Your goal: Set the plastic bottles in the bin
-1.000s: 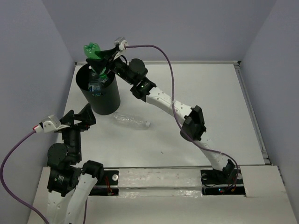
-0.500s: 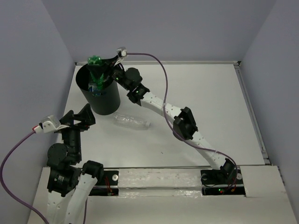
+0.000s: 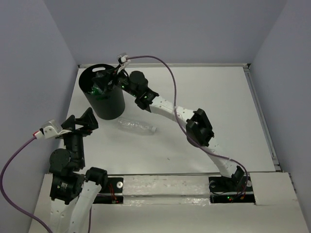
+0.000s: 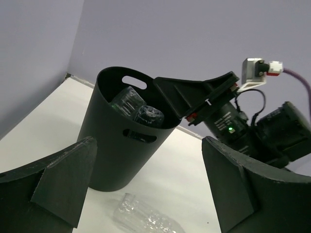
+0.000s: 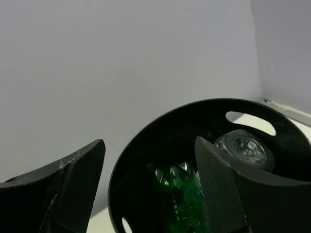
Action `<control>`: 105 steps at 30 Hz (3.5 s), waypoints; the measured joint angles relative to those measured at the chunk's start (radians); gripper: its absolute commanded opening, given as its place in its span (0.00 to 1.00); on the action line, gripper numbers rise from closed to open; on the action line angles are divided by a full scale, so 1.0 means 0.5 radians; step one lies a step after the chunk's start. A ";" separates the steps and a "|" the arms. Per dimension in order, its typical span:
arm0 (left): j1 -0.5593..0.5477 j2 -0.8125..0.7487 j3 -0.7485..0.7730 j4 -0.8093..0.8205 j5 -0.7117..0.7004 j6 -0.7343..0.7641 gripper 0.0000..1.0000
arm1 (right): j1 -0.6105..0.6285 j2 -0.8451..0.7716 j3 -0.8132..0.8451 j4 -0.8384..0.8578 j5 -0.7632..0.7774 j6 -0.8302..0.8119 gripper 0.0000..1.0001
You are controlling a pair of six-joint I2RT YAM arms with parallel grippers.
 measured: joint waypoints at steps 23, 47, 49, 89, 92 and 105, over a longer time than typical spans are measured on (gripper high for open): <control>0.000 0.060 0.000 0.004 0.067 -0.001 0.99 | -0.014 -1.409 -1.998 -0.865 -0.307 -0.978 0.95; -0.001 0.289 0.087 -0.162 0.305 -0.140 0.99 | -0.107 -0.671 -1.583 -1.320 -0.591 -1.194 0.55; -0.001 0.351 0.137 -0.228 0.364 -0.198 0.99 | -0.108 -0.723 -1.656 -1.266 -0.582 -1.157 0.52; -0.002 0.920 -0.303 0.655 1.231 -0.919 0.57 | -0.092 -1.815 -2.317 -0.654 -0.937 -0.611 0.55; -0.003 0.915 -0.303 0.677 1.218 -0.929 0.44 | -0.092 -1.815 -2.317 -0.642 -0.932 -0.601 0.69; -0.004 0.976 0.164 0.482 0.890 -0.752 0.37 | -0.079 -2.262 -2.699 -0.507 -0.642 -0.478 1.00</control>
